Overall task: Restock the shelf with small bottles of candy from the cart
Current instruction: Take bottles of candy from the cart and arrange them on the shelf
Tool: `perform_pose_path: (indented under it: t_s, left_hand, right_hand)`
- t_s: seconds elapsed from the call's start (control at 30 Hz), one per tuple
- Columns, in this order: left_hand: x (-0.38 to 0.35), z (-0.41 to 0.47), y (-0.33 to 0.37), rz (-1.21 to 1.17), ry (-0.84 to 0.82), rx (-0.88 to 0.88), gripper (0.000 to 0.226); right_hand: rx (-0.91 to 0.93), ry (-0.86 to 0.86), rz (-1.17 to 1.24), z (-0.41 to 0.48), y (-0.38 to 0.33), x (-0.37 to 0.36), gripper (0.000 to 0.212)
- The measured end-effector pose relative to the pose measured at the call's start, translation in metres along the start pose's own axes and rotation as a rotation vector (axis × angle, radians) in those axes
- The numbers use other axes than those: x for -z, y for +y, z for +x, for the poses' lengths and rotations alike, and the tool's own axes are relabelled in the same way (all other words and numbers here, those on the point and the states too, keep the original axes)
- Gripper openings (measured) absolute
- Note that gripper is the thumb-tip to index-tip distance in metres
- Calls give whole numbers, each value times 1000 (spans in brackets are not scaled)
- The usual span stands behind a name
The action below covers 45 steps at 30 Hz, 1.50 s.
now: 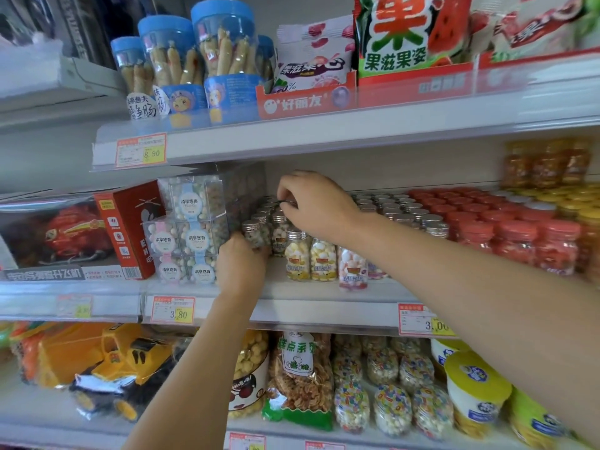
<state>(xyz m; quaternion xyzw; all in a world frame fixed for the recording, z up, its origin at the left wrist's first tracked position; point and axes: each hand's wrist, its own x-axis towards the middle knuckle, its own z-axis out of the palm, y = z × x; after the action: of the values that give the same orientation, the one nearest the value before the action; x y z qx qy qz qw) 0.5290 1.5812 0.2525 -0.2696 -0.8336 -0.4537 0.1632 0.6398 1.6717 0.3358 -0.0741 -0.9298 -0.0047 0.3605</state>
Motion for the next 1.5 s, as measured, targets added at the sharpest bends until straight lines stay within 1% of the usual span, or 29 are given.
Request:
perform_pose_path:
  t_s: [0.2,0.27,0.3,0.37,0.4,0.43,0.47,0.5,0.57,0.63,0.7,0.77,0.8,0.87,0.9,0.93,1.03,1.1,1.13,1.17,1.23,1.3,1.37,1.43,1.5]
  left_hand:
    - [5,2,6,47,-81,34,23]
    - [9,-5,10,58,-57,46,27]
    - [11,-14,15,65,-27,24,33]
    - [16,-46,26,59,56,-90,40]
    - [19,-68,30,25,88,-171,36]
    - [20,-92,35,-28,96,-240,27]
    - [20,-118,39,-81,75,-286,19]
    - [18,-145,42,-118,35,-320,20]
    - [6,-197,41,-127,-96,-378,36]
    - [-15,-247,36,-117,-290,-391,48]
    - [-41,-293,28,-90,-502,-381,52]
    - [-68,-333,19,4,-731,-340,49]
    - [-83,-351,14,45,-847,-322,44]
    - [-112,-382,3,74,-1051,-285,30]
    - [-127,-398,-2,86,-1136,-264,24]
    - [-141,-413,-6,106,-1215,-250,21]
    - [-182,-450,-15,189,-1394,-188,20]
    - [-211,-471,-21,236,-1469,-122,34]
    - [-225,-481,-25,257,-1500,-92,39]
    - [-238,-491,-30,272,-1516,-66,40]
    - [-259,-508,-38,281,-1532,-21,32]
    - [-276,-521,-48,270,-1550,59,34]
    - [-289,-531,-60,283,-1559,142,44]
    - [-299,-540,-74,333,-1567,172,50]
    - [-308,-547,-86,350,-1557,207,53]
  right_hand:
    - [69,78,15,-44,-5,28,16]
    - [89,114,40,-64,-6,39,16]
    - [95,129,50,-75,-7,44,14]
    - [98,144,75,-101,-8,54,8]
    - [83,136,103,-116,-8,58,4]
    - [61,115,137,-134,-7,62,1]
    - [29,83,167,-151,-4,64,3]
    - [-16,36,187,-171,-1,65,6]
    - [-156,-119,201,-211,10,60,9]
    - [-313,-295,184,-256,26,50,12]
    - [-439,-471,173,-304,43,38,16]
    - [-551,-670,173,-356,62,24,23]
    - [-608,-782,175,-383,73,15,25]
    - [-750,-977,203,-439,93,0,18]
    - [-822,-1044,227,-468,100,-7,14]
    - [-895,-1081,240,-497,108,-14,17]
    - [-1088,-1133,216,-581,129,-39,43]
    - [-1225,-1179,222,-631,137,-52,50]
    - [-1296,-1176,235,-653,141,-57,50]
    - [-1365,-1153,254,-672,144,-60,50]
    - [-1496,-1053,287,-704,150,-65,52]
    - [-1555,-970,301,-724,158,-69,54]
    - [-1590,-959,323,-736,166,-78,55]
    - [-1564,-1029,325,-746,168,-90,55]
    - [-1528,-1140,267,-756,165,-104,56]
